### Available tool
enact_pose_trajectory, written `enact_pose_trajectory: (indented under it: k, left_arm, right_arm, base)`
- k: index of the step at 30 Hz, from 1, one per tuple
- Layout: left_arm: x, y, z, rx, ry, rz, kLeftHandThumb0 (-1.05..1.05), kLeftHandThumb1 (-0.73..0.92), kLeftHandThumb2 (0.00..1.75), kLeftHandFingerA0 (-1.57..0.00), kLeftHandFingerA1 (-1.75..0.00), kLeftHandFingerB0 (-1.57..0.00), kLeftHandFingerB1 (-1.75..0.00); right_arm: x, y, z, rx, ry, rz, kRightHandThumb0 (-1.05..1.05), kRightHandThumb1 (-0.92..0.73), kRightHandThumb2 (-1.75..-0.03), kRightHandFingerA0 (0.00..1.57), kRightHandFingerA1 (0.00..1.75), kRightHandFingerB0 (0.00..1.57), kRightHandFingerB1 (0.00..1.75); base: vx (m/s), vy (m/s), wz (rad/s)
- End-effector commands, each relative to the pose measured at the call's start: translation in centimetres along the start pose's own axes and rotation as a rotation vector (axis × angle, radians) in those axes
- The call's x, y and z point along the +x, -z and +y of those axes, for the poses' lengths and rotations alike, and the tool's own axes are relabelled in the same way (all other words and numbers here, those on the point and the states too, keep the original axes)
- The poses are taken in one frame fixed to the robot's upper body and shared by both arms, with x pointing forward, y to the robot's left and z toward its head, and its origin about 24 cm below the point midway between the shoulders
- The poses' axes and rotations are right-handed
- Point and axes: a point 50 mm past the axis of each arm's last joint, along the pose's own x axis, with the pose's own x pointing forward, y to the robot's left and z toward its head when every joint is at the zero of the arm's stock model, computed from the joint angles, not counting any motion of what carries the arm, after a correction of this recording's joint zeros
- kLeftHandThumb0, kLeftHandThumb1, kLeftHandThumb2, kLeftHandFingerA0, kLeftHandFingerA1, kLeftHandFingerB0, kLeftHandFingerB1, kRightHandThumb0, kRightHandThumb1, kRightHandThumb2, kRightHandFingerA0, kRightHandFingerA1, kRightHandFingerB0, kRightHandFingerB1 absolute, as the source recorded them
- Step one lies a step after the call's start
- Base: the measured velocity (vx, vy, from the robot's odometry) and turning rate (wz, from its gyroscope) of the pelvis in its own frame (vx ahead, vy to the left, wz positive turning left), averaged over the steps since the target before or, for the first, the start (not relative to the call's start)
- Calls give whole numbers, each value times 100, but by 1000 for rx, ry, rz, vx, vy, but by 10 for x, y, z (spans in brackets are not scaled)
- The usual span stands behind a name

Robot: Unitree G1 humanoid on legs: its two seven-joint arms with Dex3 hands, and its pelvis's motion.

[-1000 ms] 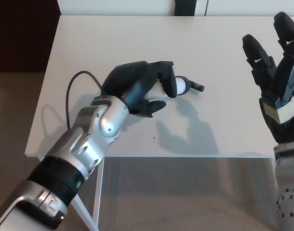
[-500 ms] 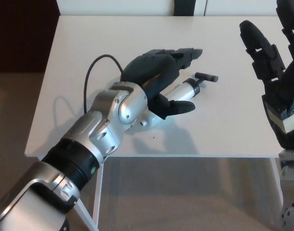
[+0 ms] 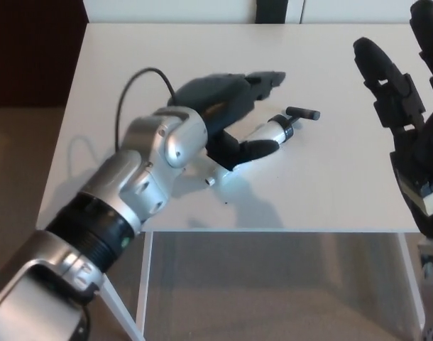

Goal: The robot walks towards a desk on which an air pump is kept in the middle. It lifts it up and holds it with its left hand and uses its right hand to compress it by pushing its handle inwards.

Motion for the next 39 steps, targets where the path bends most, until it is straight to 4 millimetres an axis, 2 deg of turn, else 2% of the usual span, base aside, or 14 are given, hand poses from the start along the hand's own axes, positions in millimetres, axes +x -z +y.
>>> enact_pose_trajectory:
  k: [1,4,6,7,9,11,12,15,16,17,22,25,26,39]
  left_arm:
    - [-46,-1,56,-26,-129,-117,-98,70,103,0,0,0,-6]
    - [-89,-16,78,-83,-271,-293,-87,57,97,0,-9,-6,-19]
    - [-151,-32,91,-122,-420,-488,-82,53,94,0,-12,-8,-23]
    - [-151,-32,91,-122,-420,-488,-82,53,94,0,-12,-8,-23]
    - [-212,-41,89,-154,-478,-625,-75,47,85,0,-7,-10,-25]
    - [-232,-43,87,-181,-474,-672,-66,42,82,0,-14,-12,-32]
    - [-256,-32,83,-258,-431,-733,-34,29,88,0,-50,0,-47]
    - [-298,-10,80,-329,-378,-825,-38,31,93,-1,-51,0,-47]
    - [-306,-4,79,-321,-361,-832,-38,31,93,-1,-51,0,-47]
    - [-315,3,75,-392,-299,-803,-73,74,63,-15,-45,-24,-33]
    - [-338,31,52,-862,-46,-776,-74,76,62,-26,-50,-32,-40]
    - [-344,38,26,-1097,-44,-1005,-55,78,61,-25,-44,-35,-41]
    - [-358,46,16,-1119,-61,-933,-63,73,63,-43,-37,-65,-41]
    - [-373,56,6,-946,102,-896,-67,75,63,-43,-41,-57,-41]
  right_arm:
    - [-16,-20,-4,-76,-72,-35,-85,-91,-68,28,30,22,28]
    - [-29,-35,-6,-131,-112,-58,-85,-92,-68,22,29,17,27]
    - [-45,-54,-5,-187,-162,-80,-86,-90,-68,23,30,17,27]
    - [-45,-54,-5,-187,-162,-80,-86,-90,-68,23,30,17,27]
    - [-62,-72,-3,-214,-186,-95,-88,-86,-67,26,30,21,28]
    - [-67,-80,-2,-225,-199,-100,-88,-86,-67,25,30,21,28]
    - [-74,-90,-3,-263,-197,-122,-87,-91,-69,30,31,25,29]
    - [-83,-103,-7,-329,-199,-155,-89,-92,-72,30,31,24,29]
    - [-85,-104,-8,-337,-203,-159,-89,-92,-72,30,31,24,29]
    - [-87,-106,-13,-352,-209,-160,-90,-92,-71,29,32,24,29]
    - [-97,-109,-23,-368,-179,-102,-96,-82,-77,29,34,24,32]
    - [-106,-108,-25,-349,-146,-48,-88,-89,-68,30,31,25,29]
    - [-112,-107,-26,-339,-130,-23,-87,-87,-68,30,31,25,29]
    - [-135,-106,-30,-319,-113,57,-85,-88,-68,30,32,25,29]
  base:
    - [0,0,0]
    - [0,0,0]
    - [0,0,0]
    - [0,0,0]
    - [0,0,0]
    - [0,0,0]
    - [0,0,0]
    - [0,0,0]
    - [0,0,0]
    - [0,0,0]
    - [0,0,0]
    - [0,0,0]
    - [0,0,0]
    - [0,0,0]
